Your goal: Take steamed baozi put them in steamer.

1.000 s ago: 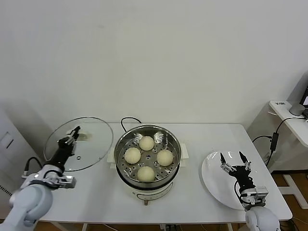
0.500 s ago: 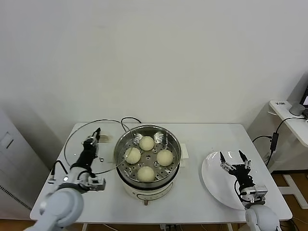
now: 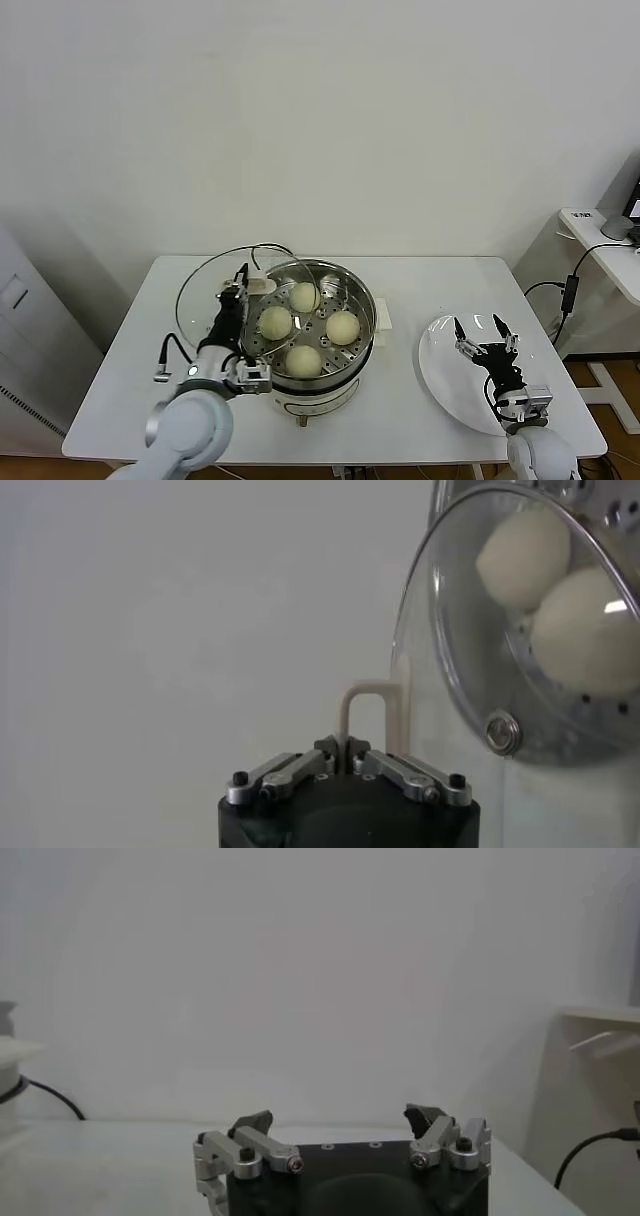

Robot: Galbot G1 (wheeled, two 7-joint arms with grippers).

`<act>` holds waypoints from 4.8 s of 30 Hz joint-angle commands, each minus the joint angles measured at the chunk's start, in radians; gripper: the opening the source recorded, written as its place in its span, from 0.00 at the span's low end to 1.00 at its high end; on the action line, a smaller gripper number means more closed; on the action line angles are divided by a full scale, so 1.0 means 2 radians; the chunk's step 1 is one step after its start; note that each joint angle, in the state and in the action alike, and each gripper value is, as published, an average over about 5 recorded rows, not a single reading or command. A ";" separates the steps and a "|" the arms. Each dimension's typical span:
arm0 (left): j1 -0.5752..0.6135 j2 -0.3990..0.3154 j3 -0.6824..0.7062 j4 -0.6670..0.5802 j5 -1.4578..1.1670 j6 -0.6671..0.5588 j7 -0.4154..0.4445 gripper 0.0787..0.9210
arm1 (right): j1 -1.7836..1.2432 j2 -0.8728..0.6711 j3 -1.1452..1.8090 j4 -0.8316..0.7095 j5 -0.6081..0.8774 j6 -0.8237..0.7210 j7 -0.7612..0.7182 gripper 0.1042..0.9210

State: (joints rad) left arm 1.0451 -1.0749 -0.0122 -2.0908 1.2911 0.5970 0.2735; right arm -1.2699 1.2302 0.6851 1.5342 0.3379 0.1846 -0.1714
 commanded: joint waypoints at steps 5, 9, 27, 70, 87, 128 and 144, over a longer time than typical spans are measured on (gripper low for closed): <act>-0.040 -0.059 0.068 0.020 0.046 0.024 0.008 0.04 | 0.003 0.003 -0.002 -0.005 0.000 0.001 0.000 0.88; -0.043 -0.061 0.076 0.028 0.045 0.018 0.004 0.04 | 0.003 0.005 -0.002 -0.008 0.000 0.002 -0.001 0.88; -0.044 -0.071 0.099 0.054 0.048 0.003 -0.009 0.04 | 0.003 0.008 0.001 -0.012 0.000 0.003 -0.002 0.88; 0.004 -0.065 0.076 0.050 -0.003 -0.019 -0.058 0.06 | -0.003 0.013 0.007 -0.012 0.002 0.007 -0.008 0.88; 0.036 0.043 -0.125 -0.106 -0.617 -0.248 0.012 0.63 | -0.005 0.015 0.015 -0.013 0.034 -0.015 -0.011 0.88; 0.102 -0.021 -0.305 0.207 -0.835 -0.159 -0.133 0.88 | -0.064 0.011 0.042 0.073 0.019 -0.097 0.005 0.88; 0.110 -0.023 -0.305 0.191 -0.863 -0.152 -0.134 0.88 | -0.074 0.016 0.045 0.082 0.001 -0.110 0.006 0.88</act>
State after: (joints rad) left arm 1.2615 -1.1172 -0.6208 -1.7165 -0.4089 0.2888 0.0068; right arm -1.4063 1.2584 0.7650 1.6866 0.3604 -0.0129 -0.1644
